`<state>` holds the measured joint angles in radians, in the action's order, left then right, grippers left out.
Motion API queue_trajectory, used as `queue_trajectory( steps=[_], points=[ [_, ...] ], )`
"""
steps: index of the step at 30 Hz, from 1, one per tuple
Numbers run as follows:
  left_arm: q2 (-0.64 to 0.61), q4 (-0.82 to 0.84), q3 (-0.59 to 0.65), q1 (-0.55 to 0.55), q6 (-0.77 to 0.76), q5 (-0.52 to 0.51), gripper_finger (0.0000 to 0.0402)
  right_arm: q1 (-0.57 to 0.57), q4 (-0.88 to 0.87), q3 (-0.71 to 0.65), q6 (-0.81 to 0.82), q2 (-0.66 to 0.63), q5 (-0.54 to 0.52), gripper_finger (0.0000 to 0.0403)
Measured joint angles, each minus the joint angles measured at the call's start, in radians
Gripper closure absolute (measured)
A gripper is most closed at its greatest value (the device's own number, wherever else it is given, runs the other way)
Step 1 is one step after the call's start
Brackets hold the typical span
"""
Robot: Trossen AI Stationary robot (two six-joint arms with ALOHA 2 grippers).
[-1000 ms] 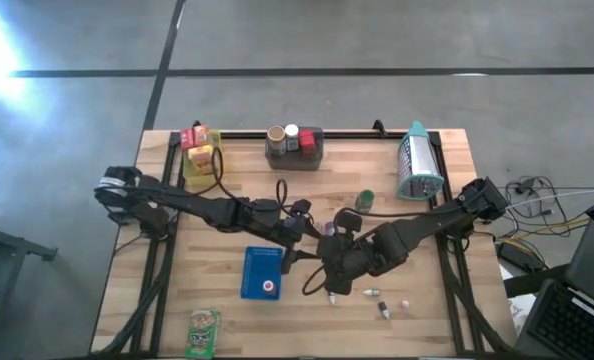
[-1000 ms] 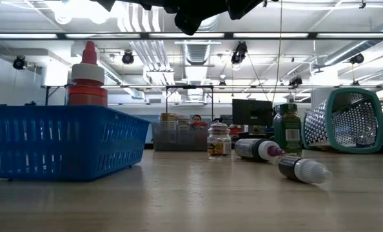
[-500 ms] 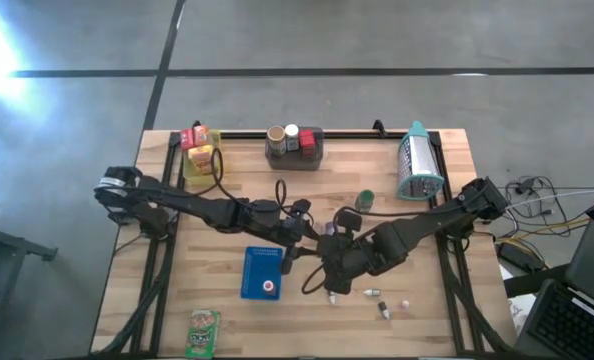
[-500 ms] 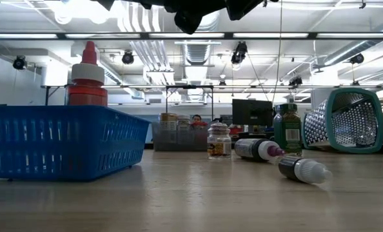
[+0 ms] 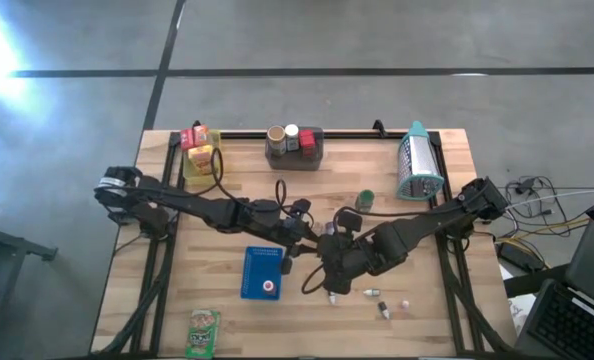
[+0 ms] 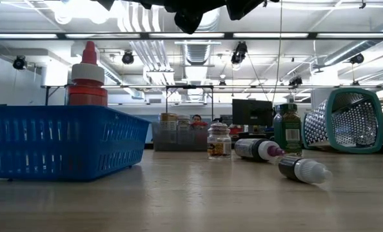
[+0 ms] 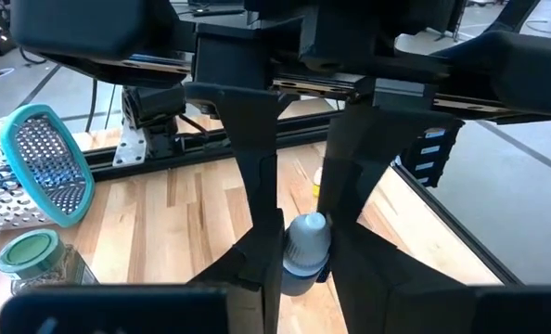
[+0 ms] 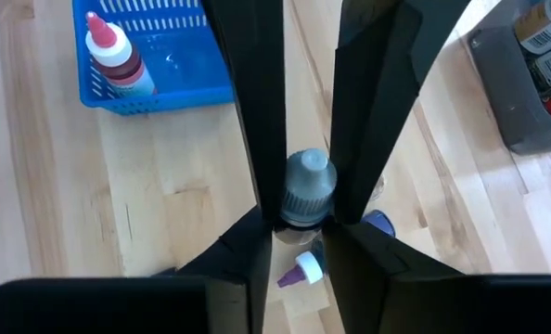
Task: Pick & Place Kitchen Items
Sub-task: Put the purple food coloring bottle into the blue bin
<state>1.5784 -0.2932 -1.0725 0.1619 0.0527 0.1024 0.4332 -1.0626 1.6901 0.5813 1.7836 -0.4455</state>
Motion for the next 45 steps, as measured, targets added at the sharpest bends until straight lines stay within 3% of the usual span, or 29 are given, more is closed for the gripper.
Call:
queue_trajectory(
  steps=[8,18,27,36,45],
  points=[
    [-0.012,0.039,0.001,-0.001,0.0,0.0,0.0318,-0.002,-0.013,0.0,0.053,-0.001,0.003,0.0231],
    [-0.161,0.347,0.002,-0.005,0.0,0.0,0.0319,0.014,-0.118,-0.011,0.183,-0.024,0.008,0.0175],
    [-0.33,0.538,0.045,-0.005,-0.036,-0.043,0.0319,0.034,-0.116,-0.076,0.233,-0.035,-0.028,0.0163],
    [-0.492,0.538,0.208,-0.005,-0.081,-0.059,0.0319,0.043,-0.114,-0.151,0.305,-0.043,-0.056,0.0185],
    [-0.508,0.488,0.361,-0.001,-0.095,-0.059,0.0319,0.043,-0.107,-0.241,0.409,-0.055,-0.078,0.0205]
  ],
)
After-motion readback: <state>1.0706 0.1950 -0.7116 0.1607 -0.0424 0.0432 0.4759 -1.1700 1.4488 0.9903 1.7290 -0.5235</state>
